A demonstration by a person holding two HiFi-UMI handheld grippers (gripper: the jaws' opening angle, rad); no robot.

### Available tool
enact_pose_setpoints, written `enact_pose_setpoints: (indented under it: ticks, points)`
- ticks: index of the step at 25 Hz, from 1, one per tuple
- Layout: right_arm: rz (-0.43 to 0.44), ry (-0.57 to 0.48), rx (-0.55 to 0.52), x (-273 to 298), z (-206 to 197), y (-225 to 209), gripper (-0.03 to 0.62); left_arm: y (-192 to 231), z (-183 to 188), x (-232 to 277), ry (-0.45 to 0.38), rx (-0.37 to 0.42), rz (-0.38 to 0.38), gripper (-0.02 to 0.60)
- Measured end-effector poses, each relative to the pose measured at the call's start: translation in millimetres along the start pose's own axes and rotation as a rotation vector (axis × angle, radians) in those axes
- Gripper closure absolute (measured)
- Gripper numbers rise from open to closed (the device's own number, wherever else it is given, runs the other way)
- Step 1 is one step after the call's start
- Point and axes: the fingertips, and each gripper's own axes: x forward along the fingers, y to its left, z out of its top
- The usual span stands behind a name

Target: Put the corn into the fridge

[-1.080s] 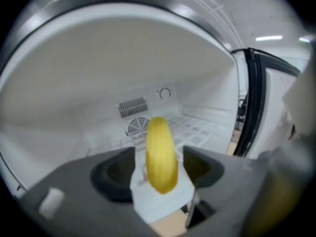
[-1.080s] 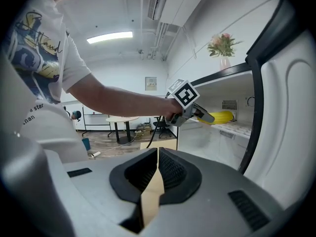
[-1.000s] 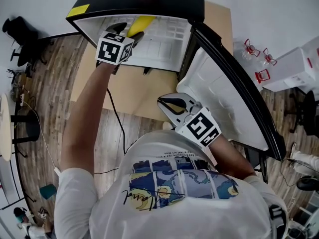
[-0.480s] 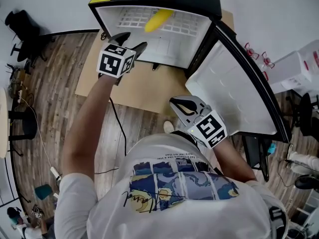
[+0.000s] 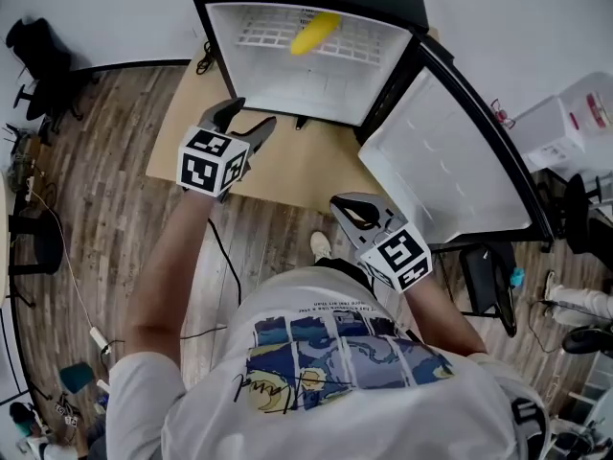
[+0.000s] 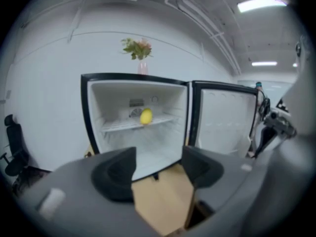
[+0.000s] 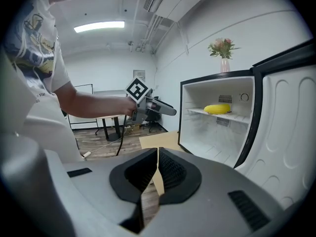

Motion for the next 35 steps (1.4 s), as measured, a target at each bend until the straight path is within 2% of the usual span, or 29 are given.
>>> enact_pose_setpoints:
  ticks: [12, 17, 21, 27, 31, 35]
  points:
    - [-0.028, 0.002, 0.009, -14, -10, 68, 0.577, -71, -52, -109, -0.062, -0.091, -0.045, 0.330]
    - [-0.042, 0.007, 0.025, -22, -20, 94, 0.577, -94, -79, -151, -0.077, -0.144, -0.051, 0.379]
    - [-0.035, 0.014, 0.019, -25, -23, 110, 0.577, -113, -100, -175, -0.068, -0.157, -0.060, 0.436]
    - [-0.043, 0.010, 0.010, -27, -21, 122, 0.577, -149, -121, -204, -0.048, -0.169, -0.137, 0.485]
    - [-0.052, 0.008, 0.009, -29, -23, 128, 0.577, -159, -133, -214, -0.038, -0.172, -0.150, 0.547]
    - [-0.051, 0.015, 0.005, -30, -25, 136, 0.577, -168, -139, -222, -0.035, -0.190, -0.170, 0.571]
